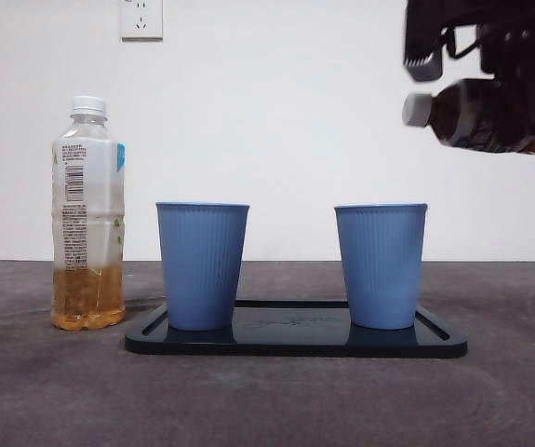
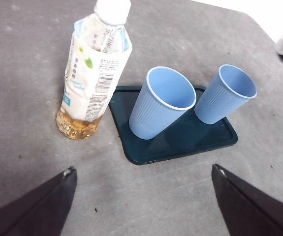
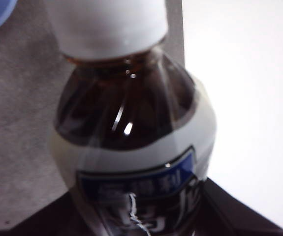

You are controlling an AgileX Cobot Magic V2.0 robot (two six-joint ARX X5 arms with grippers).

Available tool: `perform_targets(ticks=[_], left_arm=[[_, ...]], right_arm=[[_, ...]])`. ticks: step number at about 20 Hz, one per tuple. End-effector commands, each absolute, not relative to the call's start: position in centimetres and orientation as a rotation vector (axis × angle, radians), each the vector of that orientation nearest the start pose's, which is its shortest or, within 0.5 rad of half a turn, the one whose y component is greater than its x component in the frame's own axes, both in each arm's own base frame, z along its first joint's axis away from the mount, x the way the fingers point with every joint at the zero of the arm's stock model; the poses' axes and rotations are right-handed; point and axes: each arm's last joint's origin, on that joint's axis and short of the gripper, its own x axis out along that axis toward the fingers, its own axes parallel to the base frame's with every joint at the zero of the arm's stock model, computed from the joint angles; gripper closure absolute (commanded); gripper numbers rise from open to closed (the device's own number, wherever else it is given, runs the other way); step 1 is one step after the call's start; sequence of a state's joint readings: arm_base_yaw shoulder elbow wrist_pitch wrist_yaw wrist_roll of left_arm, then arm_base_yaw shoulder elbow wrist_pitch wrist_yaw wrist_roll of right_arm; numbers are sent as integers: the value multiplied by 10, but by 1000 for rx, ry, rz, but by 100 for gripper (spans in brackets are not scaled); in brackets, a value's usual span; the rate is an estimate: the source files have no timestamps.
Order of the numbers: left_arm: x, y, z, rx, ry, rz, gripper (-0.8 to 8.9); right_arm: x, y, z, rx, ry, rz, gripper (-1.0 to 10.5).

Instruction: Pour the drink into the cup

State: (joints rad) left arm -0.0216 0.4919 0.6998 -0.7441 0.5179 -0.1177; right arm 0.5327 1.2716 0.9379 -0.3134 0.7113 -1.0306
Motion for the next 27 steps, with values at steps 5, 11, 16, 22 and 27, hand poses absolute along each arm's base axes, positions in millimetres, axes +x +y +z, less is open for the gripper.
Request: perform_targets(ticks=[5,11,16,22,27], left_arm=[[94,-17,297,-223,529,-511,376],[94,-17,297,-223,529,-511,376],[94,-18,297,-214,528,-518,376],[94,-18,297,-214,529,-520,376],[94,-18,297,-214,529,-520,376]], right_arm=[[246,132,282,-1491,557,98,813],[249,137,276,-1542,566,107,813],[250,139,275,-1548,561,111,813],[250,139,275,-1547,559,112,812],[249,140,275,-1544,557,113,812]])
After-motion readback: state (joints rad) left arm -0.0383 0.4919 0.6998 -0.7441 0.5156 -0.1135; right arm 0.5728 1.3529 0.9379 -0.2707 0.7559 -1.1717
